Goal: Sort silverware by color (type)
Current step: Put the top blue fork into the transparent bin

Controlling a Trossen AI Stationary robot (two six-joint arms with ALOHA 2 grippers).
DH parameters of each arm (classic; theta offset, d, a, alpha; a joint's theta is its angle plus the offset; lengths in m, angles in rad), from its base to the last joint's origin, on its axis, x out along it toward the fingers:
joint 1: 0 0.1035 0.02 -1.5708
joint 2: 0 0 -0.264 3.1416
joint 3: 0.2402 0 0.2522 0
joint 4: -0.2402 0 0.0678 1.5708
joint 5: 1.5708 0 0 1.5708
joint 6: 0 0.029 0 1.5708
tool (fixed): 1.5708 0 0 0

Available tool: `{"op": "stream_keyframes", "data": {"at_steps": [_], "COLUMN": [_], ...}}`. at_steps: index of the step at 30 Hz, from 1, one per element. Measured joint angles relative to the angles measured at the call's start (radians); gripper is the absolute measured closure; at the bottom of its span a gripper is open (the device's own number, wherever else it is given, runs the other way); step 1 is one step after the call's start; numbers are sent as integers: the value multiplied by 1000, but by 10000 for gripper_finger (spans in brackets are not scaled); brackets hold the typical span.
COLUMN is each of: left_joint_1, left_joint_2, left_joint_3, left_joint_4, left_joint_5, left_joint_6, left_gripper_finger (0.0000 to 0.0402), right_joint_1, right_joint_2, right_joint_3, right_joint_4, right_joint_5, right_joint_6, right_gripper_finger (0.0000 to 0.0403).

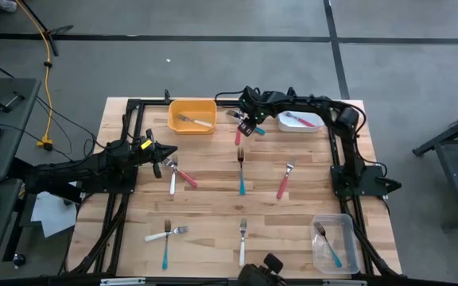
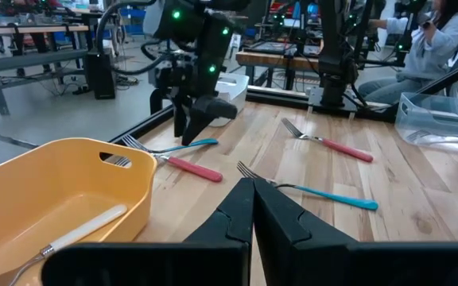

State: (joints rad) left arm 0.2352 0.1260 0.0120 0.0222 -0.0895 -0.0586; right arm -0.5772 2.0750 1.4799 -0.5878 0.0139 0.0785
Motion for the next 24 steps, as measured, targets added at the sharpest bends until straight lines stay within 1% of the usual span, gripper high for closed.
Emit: {"op": "stream_keyframes", "data": {"at_steps": [7,16,20,24], "left_joint_1": [0,0,0,0], "left_joint_2": [0,0,0,0], "left_joint_3": [0,0,0,0], "left_joint_4": [0,0,0,0], "left_joint_5": [0,0,0,0], "left_joint_6": [0,0,0,0], "left_gripper_finger": [401,401,401,401], "right_joint_1": [-25,-25,-25,-28], "right_joint_2": [27,27,28,28], "right_joint_3": [0,-4,-5,-5], "right_joint_4": [1,-19,-37,-44], "right_joint_5": [-10,-17,-18,-18], "right_joint_6": [-8,-8,-8,-8], "right_gripper_finger": [261,263,283,320]}}
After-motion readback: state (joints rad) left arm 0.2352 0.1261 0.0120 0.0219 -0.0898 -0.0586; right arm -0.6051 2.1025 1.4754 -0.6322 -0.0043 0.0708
